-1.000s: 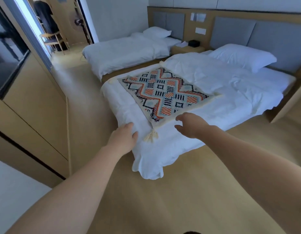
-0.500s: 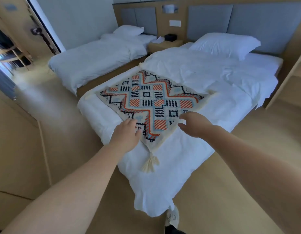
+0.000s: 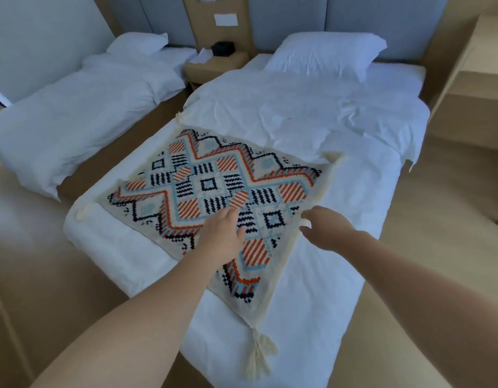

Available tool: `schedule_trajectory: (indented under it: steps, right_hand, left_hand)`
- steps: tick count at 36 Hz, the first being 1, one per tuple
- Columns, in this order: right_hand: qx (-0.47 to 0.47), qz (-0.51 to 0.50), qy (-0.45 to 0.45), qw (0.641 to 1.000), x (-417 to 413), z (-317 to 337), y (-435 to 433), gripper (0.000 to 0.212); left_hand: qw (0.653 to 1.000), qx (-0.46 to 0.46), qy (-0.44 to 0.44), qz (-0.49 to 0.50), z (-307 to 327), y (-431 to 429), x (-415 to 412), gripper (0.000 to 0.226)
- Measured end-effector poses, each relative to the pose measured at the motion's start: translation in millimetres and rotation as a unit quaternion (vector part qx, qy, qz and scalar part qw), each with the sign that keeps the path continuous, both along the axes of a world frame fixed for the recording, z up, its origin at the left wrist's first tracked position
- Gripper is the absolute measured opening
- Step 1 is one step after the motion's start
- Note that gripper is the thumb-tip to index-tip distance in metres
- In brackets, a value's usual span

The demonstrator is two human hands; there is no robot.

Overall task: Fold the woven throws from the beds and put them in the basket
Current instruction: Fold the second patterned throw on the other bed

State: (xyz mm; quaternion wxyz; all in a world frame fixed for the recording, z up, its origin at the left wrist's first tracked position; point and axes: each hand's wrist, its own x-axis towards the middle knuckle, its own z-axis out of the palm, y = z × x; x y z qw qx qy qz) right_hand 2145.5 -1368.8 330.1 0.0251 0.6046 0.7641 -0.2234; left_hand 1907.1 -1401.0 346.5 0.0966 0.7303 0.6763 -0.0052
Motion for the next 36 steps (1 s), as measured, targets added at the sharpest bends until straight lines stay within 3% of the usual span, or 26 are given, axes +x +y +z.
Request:
schedule_trajectory:
  steps: [11,20,28,36]
  right_hand:
    - [-0.023,-0.145,-0.01,0.989,-46,-49,73,0.041]
    - [-0.08,-0.247,-0.058,0.964,-126,-138,136,0.04]
    - [-0.133,-0.281,-0.082,0.947,-158,-242,180,0.065]
    - [-0.101,-0.301,-0.122,0.94,-150,-330,216,0.078]
  left_hand:
    - [0.989,-0.055,0.013,-0.137,-61,143,-37,0.054]
    - [0.962,-0.085,0.045,-0.255,-170,263,-105,0.057]
    - [0.946,-0.137,0.07,-0.285,-275,324,-103,0.063]
    - [0.944,-0.092,0.034,-0.314,-374,371,-61,0.067]
